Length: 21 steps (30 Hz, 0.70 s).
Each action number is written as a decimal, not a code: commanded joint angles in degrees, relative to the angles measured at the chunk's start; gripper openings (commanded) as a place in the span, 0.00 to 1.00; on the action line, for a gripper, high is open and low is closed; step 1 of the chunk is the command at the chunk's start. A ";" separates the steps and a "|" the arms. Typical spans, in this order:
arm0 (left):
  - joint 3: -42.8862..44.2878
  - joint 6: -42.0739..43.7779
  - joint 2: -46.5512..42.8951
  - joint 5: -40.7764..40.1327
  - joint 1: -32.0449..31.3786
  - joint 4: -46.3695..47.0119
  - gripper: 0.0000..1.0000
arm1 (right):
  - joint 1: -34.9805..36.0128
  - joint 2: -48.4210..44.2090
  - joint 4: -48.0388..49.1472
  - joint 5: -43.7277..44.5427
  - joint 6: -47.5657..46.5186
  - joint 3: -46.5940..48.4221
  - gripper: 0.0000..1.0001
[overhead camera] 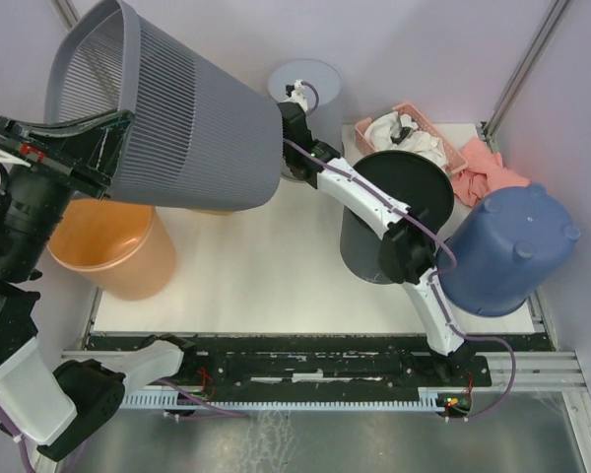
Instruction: Turn the large container upside down
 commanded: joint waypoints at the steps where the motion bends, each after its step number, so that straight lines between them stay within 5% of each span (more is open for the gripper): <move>1: 1.48 -0.63 -0.02 1.34 -0.04 8.79 0.03 | -0.65 -12.34 8.98 0.45 -2.64 -6.80 0.99; 7: 0.33 -1.89 -1.82 2.08 -0.04 9.53 0.03 | -1.41 -22.23 5.57 1.19 -5.30 -14.28 0.99; 13: -0.48 -3.88 -3.78 2.30 0.00 8.95 0.03 | -3.60 -36.16 -7.41 14.40 -14.60 -22.46 0.99; 21: -23.42 -13.92 -10.36 4.65 0.02 18.62 0.03 | -8.49 -60.29 -13.34 25.27 -28.97 -41.03 0.99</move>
